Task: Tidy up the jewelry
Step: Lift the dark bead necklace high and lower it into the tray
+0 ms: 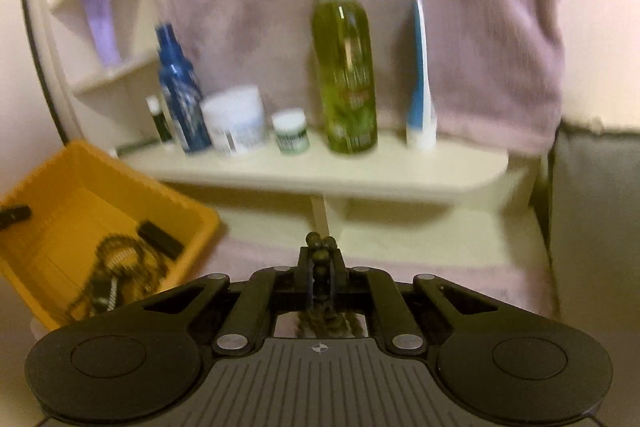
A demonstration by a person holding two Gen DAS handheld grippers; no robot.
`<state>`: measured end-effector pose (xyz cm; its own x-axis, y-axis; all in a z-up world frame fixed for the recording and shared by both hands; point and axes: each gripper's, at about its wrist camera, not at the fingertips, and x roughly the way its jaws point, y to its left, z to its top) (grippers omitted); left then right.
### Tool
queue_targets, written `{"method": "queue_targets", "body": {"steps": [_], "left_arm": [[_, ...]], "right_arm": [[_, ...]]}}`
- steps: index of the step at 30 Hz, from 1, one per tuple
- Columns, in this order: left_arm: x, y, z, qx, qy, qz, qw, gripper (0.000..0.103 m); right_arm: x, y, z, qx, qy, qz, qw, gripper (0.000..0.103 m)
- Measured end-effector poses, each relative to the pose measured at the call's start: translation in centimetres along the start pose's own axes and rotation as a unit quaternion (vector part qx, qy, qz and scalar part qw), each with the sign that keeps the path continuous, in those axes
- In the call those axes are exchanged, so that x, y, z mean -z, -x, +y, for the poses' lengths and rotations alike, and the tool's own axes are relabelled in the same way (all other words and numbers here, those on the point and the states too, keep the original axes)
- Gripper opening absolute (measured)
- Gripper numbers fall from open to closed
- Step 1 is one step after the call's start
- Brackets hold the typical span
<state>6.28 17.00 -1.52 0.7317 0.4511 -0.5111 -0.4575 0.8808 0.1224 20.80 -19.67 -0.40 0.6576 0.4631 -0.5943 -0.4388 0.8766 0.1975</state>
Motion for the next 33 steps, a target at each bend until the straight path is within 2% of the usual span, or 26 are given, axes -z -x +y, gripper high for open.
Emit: {"method": "queue_targets", "body": {"steps": [16, 25, 33], "left_arm": [[0.0, 0.1, 0.1, 0.002, 0.004, 0.001, 1.0, 0.014], [0.0, 0.2, 0.2, 0.004, 0.007, 0.0, 1.0, 0.014], [0.0, 0.4, 0.4, 0.006, 0.01, 0.0, 0.9999, 0.014]], "right_arm": [[-6.8, 6.6, 3.1, -0.041, 0.028, -0.091, 0.995, 0.007], [-10.5, 8.5, 5.3, -0.068, 0.035, -0.124, 0.989, 0.007], [-14.3, 9.9, 8.7, -0.113, 0.051, -0.159, 0.979, 0.007]]}}
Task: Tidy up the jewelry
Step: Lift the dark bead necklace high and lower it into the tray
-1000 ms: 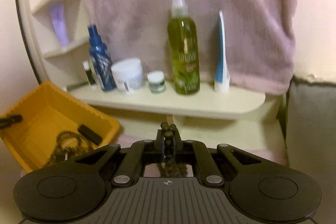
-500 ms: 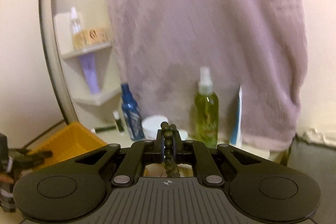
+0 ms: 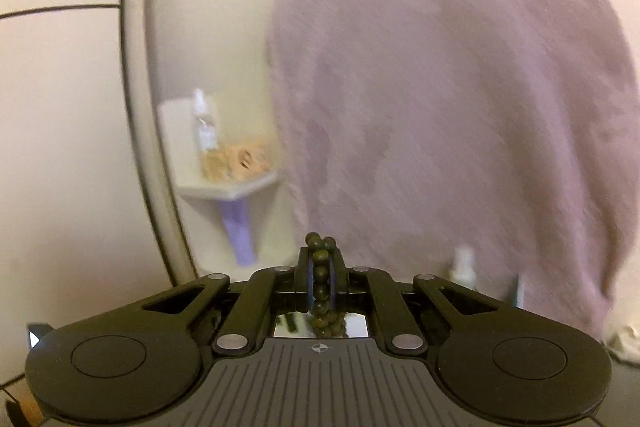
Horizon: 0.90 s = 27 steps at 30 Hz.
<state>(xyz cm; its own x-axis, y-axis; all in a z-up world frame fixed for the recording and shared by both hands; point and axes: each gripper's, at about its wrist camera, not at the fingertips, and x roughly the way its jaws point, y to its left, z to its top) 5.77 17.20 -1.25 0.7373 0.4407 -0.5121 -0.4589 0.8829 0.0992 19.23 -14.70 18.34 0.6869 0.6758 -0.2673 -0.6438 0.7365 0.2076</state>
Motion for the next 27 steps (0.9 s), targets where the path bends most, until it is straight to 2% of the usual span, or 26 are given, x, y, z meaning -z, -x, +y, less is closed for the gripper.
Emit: {"method": "queue_targets", "body": {"steps": [8, 13, 18, 27], "left_arm": [[0.0, 0.1, 0.1, 0.001, 0.0, 0.0, 1.0, 0.014], [0.0, 0.2, 0.1, 0.001, -0.001, -0.001, 1.0, 0.014], [0.0, 0.3, 0.1, 0.001, -0.001, -0.001, 1.0, 0.014], [0.0, 0.4, 0.1, 0.002, 0.0, -0.001, 1.0, 0.014]], "right_arm": [[-1.2, -1.5, 3.1, -0.065, -0.008, -0.011, 0.998, 0.007], [-0.6, -3.9, 5.4, -0.093, -0.013, 0.005, 0.996, 0.007], [1.5, -7.5, 6.6, -0.11, -0.015, 0.047, 0.993, 0.007], [7.6, -13.6, 6.7, -0.119, -0.037, 0.151, 0.981, 0.007]]}}
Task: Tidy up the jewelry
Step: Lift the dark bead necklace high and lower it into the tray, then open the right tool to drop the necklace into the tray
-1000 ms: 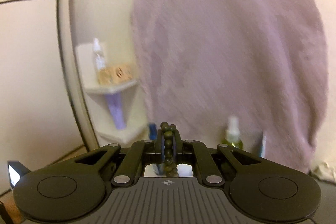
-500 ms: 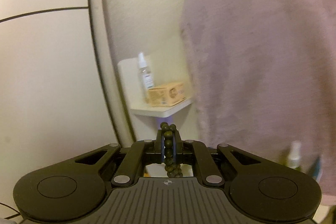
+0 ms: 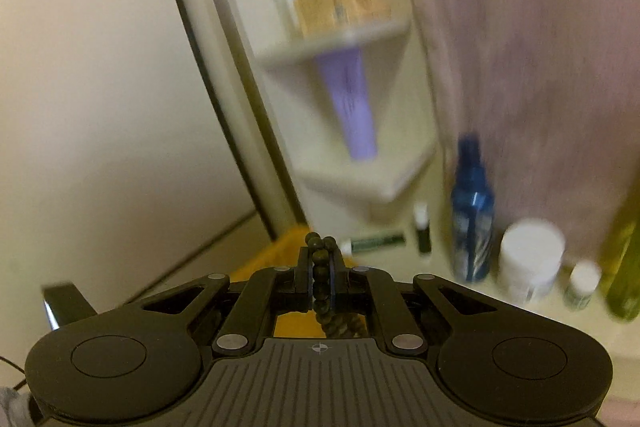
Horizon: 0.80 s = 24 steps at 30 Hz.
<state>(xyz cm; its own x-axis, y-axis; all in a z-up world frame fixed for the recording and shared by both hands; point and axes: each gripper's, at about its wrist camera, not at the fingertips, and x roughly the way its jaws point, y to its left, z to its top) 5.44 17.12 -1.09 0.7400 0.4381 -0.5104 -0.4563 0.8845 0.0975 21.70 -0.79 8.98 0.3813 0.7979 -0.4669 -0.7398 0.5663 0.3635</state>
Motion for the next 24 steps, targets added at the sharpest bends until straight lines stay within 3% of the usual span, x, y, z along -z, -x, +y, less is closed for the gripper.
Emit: {"method": "queue_targets", "body": {"steps": [13, 15, 17, 24], "left_arm": [[0.0, 0.0, 0.0, 0.0, 0.001, 0.0, 1.0, 0.014], [0.0, 0.0, 0.0, 0.0, 0.002, 0.0, 1.0, 0.014], [0.1, 0.0, 0.1, 0.0, 0.002, 0.001, 1.0, 0.014], [0.1, -0.2, 0.2, 0.0, 0.004, 0.002, 1.0, 0.014]], "right_arm": [[6.7, -6.0, -2.0, 0.024, -0.026, 0.095, 0.995, 0.008], [7.2, -6.3, -1.9, 0.027, -0.018, 0.106, 0.994, 0.017], [7.5, -6.4, -1.9, 0.03, -0.014, 0.11, 0.993, 0.049], [8.4, -4.8, -1.9, 0.043, -0.014, 0.103, 0.994, 0.056]]}}
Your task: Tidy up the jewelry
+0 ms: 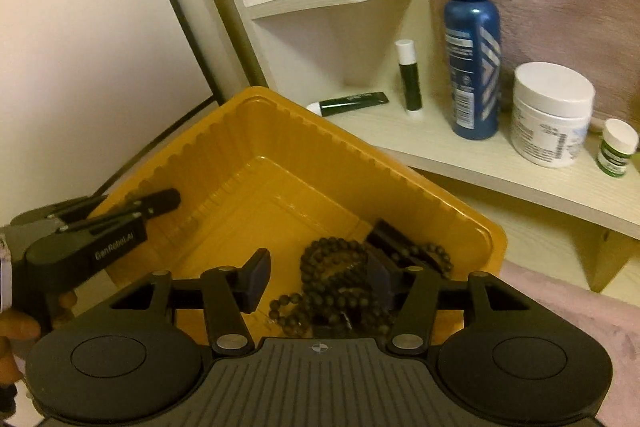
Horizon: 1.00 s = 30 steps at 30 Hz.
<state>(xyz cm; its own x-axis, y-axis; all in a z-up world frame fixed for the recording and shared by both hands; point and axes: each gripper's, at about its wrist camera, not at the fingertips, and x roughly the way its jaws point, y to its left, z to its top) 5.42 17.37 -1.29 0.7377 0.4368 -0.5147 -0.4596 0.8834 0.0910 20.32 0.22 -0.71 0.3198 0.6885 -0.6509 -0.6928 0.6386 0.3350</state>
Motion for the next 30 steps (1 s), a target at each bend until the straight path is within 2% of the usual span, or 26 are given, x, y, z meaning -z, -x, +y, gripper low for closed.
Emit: {"method": "queue_targets", "body": {"steps": [7, 13, 24, 27, 30], "left_arm": [[0.1, -0.7, 0.2, 0.002, 0.008, 0.004, 1.0, 0.015], [0.4, -1.8, 1.3, 0.013, 0.04, 0.016, 0.999, 0.016], [1.3, -4.0, 2.2, 0.023, 0.075, 0.033, 0.9964, 0.019], [1.8, -5.2, 2.7, 0.029, 0.088, 0.047, 0.9945, 0.022], [2.4, -6.5, 3.3, 0.044, 0.11, 0.068, 0.9907, 0.029]], "right_arm": [[2.0, 2.0, -2.1, 0.017, -0.039, -0.004, 0.999, 0.059], [4.1, 4.1, -4.5, 0.048, -0.072, -0.008, 0.996, 0.059], [4.8, 6.2, -6.7, 0.081, -0.099, -0.013, 0.992, 0.06], [4.9, 6.6, -6.9, 0.085, -0.105, -0.015, 0.991, 0.06], [5.1, 6.9, -6.9, 0.089, -0.109, -0.017, 0.99, 0.06]]}}
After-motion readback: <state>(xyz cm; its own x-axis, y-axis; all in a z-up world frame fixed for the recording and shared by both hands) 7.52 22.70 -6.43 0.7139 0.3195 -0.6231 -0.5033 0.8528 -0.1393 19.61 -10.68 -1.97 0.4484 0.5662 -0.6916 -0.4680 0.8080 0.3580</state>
